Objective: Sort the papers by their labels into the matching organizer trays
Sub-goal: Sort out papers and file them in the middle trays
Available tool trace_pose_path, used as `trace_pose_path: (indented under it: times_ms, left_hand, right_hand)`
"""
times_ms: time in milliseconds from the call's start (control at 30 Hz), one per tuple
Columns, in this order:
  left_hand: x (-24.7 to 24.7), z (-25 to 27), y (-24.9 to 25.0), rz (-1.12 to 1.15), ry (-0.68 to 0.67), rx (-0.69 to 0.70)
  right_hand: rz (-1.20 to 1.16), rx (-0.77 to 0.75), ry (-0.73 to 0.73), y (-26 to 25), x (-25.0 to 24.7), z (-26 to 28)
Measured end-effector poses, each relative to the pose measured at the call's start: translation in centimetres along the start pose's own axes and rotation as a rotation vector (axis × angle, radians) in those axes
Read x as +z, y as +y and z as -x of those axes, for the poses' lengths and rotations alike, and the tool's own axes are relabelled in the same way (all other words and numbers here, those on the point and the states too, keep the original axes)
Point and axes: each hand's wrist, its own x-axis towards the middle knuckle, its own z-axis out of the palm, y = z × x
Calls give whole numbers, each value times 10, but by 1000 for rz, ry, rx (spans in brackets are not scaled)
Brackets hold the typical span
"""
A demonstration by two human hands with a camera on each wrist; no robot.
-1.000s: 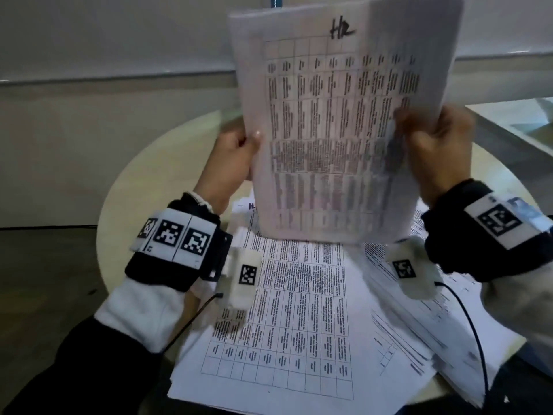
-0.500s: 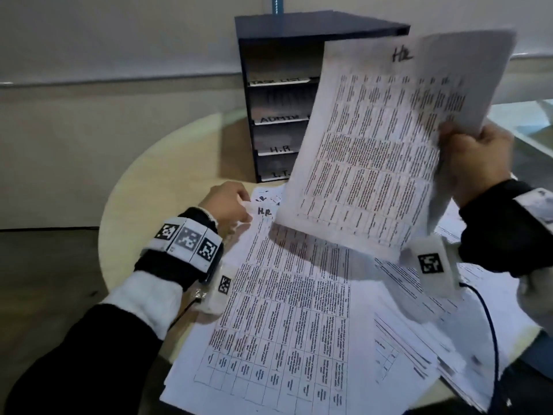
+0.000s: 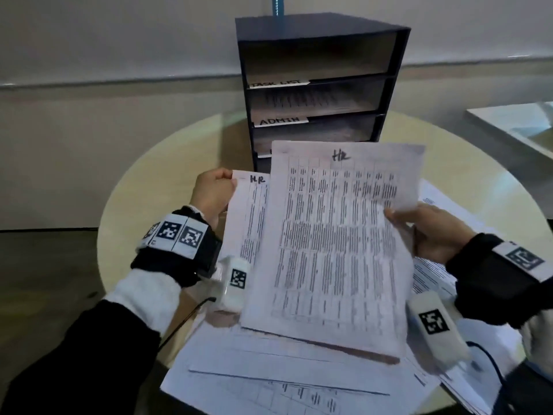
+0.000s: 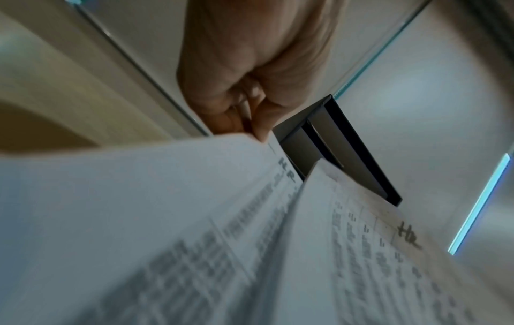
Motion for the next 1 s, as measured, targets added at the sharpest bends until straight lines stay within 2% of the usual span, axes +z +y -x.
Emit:
trace_pose_path:
  times_ms: [167, 267, 367, 500, 633, 700, 767, 900, 933, 1000]
  left_hand:
    - [1, 4, 6, 281, 6, -54]
    - [5, 6, 7, 340, 8, -52]
    - [12, 12, 12, 383, -46, -17]
    - [19, 15, 10, 362, -172, 32]
    - [17, 20, 3, 225, -448, 39]
    - [15, 26, 1, 189, -537, 27]
    - [16, 30, 6, 215, -460, 78]
    - [16, 37, 56, 110, -37, 471]
    - [14, 42, 74, 127, 28, 567]
    - [10, 47, 98, 210, 55, 714]
  right_hand:
    - [-10, 93, -4, 7, 2, -6]
    - [66, 128, -32, 8, 5, -7]
    - [58, 93, -64, 9, 9, -5]
    - [42, 18, -44, 9, 18, -1]
    - [35, -117, 28, 0, 21, 2]
    - [55, -209, 51, -9, 26, 5]
    - [68, -336, 81, -23, 32, 7]
    - [146, -768, 118, -74, 52, 19]
    - [187, -873, 152, -88, 59, 26]
    - [268, -1075, 230, -111, 67, 39]
